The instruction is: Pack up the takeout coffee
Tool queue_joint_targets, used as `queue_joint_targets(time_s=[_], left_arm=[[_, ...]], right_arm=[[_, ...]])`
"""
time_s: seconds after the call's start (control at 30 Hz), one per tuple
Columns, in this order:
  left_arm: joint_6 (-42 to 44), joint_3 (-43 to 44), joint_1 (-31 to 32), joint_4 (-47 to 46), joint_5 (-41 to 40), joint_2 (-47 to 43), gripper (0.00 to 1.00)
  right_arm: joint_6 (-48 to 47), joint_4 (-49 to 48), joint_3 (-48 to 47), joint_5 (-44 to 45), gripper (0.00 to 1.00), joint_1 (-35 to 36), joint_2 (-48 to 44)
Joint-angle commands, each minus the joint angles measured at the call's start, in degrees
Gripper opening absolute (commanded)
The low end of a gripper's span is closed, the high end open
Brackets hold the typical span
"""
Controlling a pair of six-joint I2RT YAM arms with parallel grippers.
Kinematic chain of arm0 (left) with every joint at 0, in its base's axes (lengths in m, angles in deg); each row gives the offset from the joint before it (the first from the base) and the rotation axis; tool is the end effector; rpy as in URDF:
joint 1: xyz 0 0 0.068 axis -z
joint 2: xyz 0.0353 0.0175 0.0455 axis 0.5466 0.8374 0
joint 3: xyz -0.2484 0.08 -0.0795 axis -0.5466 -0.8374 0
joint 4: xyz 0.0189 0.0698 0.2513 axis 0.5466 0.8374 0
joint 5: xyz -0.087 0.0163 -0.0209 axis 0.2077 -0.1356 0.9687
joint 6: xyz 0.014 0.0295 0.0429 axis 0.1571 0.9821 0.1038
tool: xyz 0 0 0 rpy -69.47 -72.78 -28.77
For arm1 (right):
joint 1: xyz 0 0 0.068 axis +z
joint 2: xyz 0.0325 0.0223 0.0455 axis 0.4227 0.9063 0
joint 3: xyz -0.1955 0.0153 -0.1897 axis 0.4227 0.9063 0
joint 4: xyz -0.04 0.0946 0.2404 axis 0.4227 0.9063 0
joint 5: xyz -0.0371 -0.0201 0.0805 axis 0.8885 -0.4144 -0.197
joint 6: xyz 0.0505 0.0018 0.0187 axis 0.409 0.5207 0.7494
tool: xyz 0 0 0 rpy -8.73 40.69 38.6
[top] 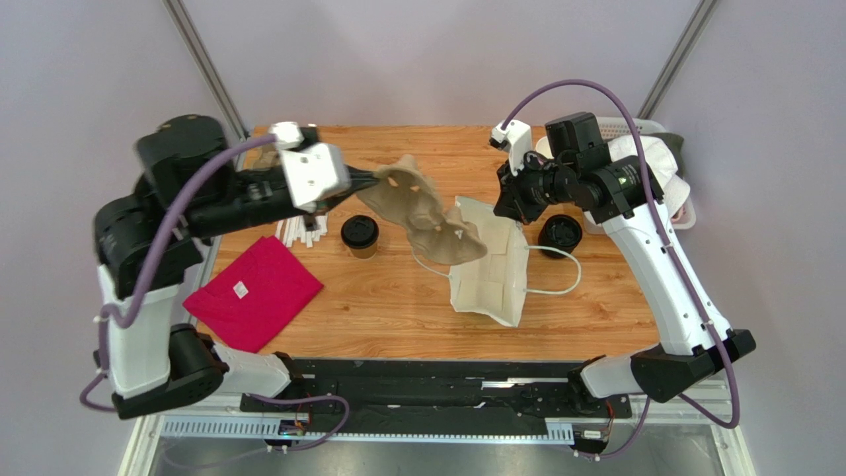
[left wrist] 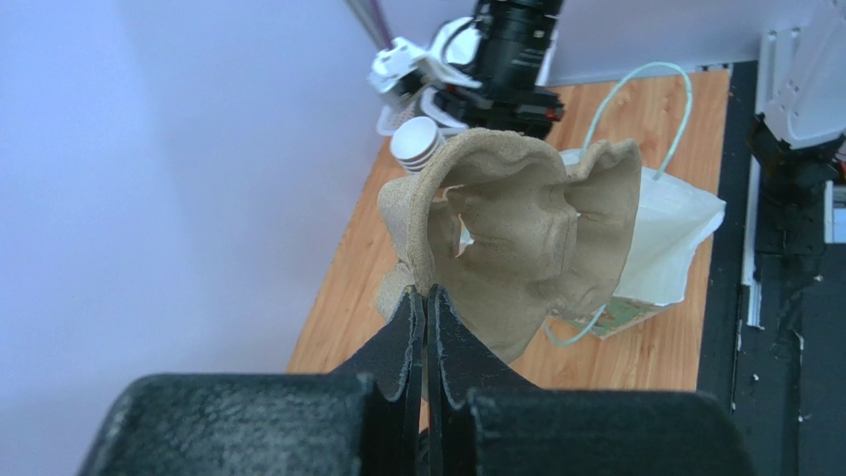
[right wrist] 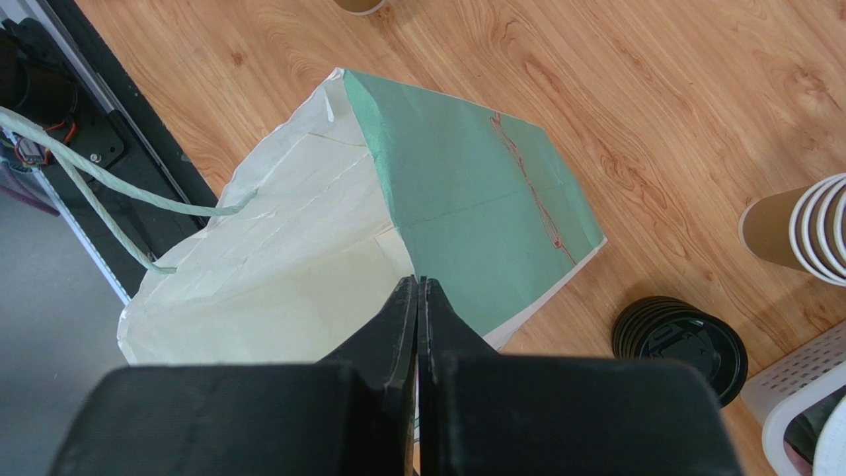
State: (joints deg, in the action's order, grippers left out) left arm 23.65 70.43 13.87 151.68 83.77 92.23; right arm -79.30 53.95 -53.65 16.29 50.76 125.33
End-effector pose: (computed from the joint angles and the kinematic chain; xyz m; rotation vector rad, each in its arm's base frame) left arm 0.0802 -0.1026 0.5951 1.2223 1.2243 -0.5372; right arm 0.2174 0.1210 0.4431 -1.0390 2.1355 0.5728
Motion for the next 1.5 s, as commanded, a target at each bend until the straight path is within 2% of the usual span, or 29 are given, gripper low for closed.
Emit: queue_joint_targets(time_s=[0.0, 0.17, 0.33, 0.43, 0.67, 0.8, 0.97, 1.07, 1.3, 1.47], left_arm=[[3.57, 0.09, 9.14, -2.75, -11.72, 4.23, 0.00], [7.97, -3.16, 16.36, -6.09, -17.35, 5.81, 0.00], [8.94, -8.08, 18.91, -7.94, -18.33, 5.64, 0.00], [9.99, -15.18, 20.76, -9.86, -21.66, 4.33, 0.00], [10.88, -23.29, 22.43, -11.63, -21.58, 2.74, 0.00], [11.31, -25.49, 24.01, -11.54, -21.05, 2.21, 0.00], [11.67, -26.46, 24.89, -11.63, -20.87, 2.38, 0.00], [11.23, -26.81, 24.98, -11.54, -20.52, 2.38, 0.00], [10.61, -27.86, 24.98, -11.45, -20.17, 2.21, 0.00], [10.26, -28.48, 24.98, -11.54, -19.21, 2.21, 0.00]], right_arm=[[1.68, -2.08, -2.33, 1.00, 0.00, 0.26, 0.15], [1.42, -2.00, -1.54, 0.92, 0.00, 0.26, -0.38], [-0.42, -1.65, -0.92, 2.41, 0.00, 0.26, -1.08], [-1.30, -1.12, -1.10, 3.03, 0.00, 0.17, -1.35], [-4.38, 0.99, -0.92, 2.94, 0.00, 0.34, -2.05], [-6.75, 3.36, -2.32, 3.46, 0.12, 0.69, -1.09], [-9.30, 5.30, -3.38, 7.94, 0.35, 2.71, 1.28], [-10.09, 5.83, -3.03, 11.02, 0.39, 3.86, 2.16], [-10.89, 6.79, -3.55, 16.47, 0.39, 4.65, 3.40], [-12.03, 8.46, -7.59, 16.21, 0.55, 4.48, 3.48]])
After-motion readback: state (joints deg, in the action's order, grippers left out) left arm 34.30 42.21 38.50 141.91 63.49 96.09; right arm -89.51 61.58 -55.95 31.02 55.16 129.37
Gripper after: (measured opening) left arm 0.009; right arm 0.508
